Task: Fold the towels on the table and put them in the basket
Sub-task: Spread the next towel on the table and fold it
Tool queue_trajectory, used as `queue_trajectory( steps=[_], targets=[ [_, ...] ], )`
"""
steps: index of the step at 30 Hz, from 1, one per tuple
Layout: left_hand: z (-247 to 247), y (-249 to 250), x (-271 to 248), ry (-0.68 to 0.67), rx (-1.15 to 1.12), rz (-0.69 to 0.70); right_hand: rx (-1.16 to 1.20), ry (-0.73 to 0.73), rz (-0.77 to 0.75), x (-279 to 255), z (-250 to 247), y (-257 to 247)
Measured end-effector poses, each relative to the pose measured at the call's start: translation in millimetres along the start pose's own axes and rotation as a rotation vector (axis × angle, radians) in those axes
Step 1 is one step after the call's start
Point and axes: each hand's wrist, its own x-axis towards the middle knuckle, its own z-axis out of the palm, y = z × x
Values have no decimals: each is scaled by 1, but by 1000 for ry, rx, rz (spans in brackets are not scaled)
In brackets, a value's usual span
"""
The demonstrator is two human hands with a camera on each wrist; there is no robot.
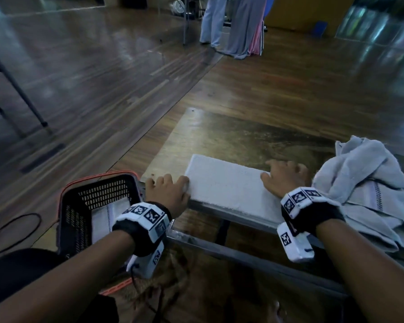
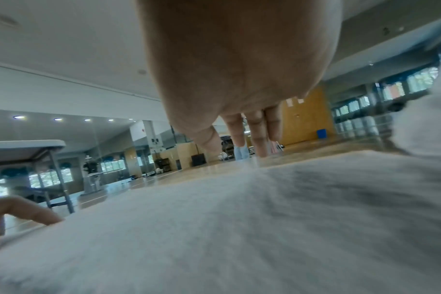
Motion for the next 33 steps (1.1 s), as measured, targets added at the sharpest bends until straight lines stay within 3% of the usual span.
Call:
queue_trajectory(
  steps=[5,12,15,18,22,26,29,31,33],
  targets=[
    [-8,-9,9,-128,-476,-224,-19,-64,-200,29,1,-64],
    [-3,-7,27,-205,-669,-320,216,-217,-352,59,8,-126],
    [3,-13,31,-208,-702,-324,230,-179,-368,64,7,-150],
    [2,-18,33,-217,-731,-299,101,-237,-418,71,-1,-167],
    [-15,-22,34,-45,-700,-306,172,-236,-473,78,-22,-170],
    [-56,-22,39,315,-739,-190,509,135,-450,75,-60,-153],
    [-90,-17,36,571,-791,-18,891,207,-464,66,-91,-126],
    [-100,-14,30,561,-770,60,1020,140,-457,59,-99,-108],
    [-102,-12,24,463,-728,117,1071,71,-456,51,-98,-91]
  ],
)
